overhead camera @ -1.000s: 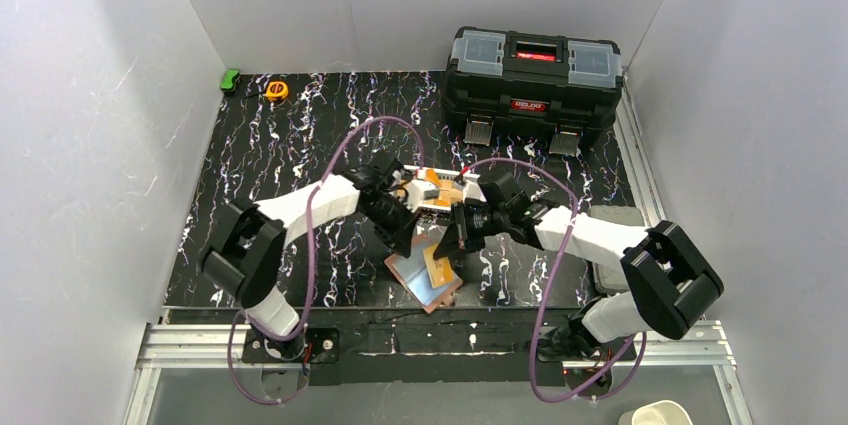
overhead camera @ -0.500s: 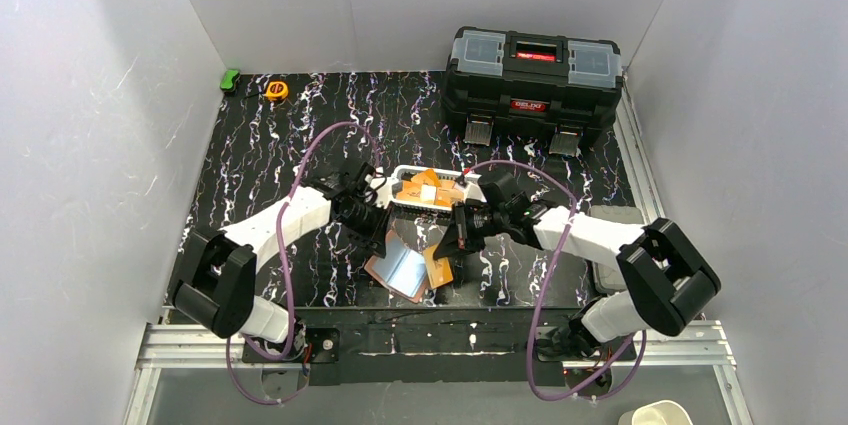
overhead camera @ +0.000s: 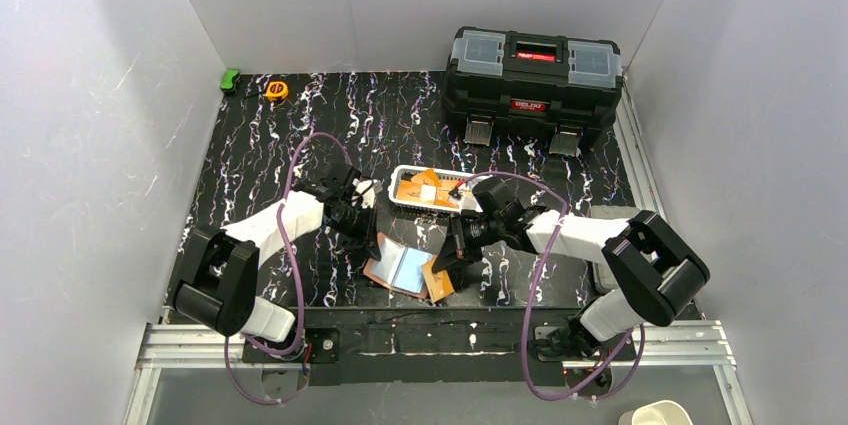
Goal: Put the credit cards into the card holder
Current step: Insert the credit card into the card holder.
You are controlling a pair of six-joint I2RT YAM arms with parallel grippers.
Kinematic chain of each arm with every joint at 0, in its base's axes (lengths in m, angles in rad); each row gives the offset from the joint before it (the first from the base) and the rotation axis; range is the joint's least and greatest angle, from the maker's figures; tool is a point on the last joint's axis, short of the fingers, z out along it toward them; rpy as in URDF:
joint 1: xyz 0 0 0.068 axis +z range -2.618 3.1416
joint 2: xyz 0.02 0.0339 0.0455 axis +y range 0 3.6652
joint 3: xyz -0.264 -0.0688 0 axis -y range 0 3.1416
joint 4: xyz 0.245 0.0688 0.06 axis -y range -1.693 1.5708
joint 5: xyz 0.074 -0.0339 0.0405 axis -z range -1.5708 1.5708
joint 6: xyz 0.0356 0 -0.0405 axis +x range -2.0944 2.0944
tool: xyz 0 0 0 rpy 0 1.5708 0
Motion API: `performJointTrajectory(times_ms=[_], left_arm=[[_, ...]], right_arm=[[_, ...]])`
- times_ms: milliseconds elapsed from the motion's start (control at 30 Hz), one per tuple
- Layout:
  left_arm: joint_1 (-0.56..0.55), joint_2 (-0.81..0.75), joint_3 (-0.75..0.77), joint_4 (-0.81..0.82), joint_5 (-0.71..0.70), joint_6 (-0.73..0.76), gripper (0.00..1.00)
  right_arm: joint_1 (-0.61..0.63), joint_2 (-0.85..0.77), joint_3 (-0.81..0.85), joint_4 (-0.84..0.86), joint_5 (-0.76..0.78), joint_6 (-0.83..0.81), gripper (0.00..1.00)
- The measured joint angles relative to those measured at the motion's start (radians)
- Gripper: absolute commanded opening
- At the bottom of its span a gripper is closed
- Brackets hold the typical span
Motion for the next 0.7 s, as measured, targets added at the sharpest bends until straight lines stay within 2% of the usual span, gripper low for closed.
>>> performJointTrajectory(times_ms=[267,700], left_arm=[[0.006,0.0,-0.024,0.046,0.022,-0.055,0.0],[0.006,-0.004,-0.029,0.067,0.036,-0.059,0.0]], right_arm=[[0.01,0.024,-0.006,-0.023,-0.007,-0.004,0.01],[0.01,0.046,-0.04,-0.031,0.005,-0.017,0.01]])
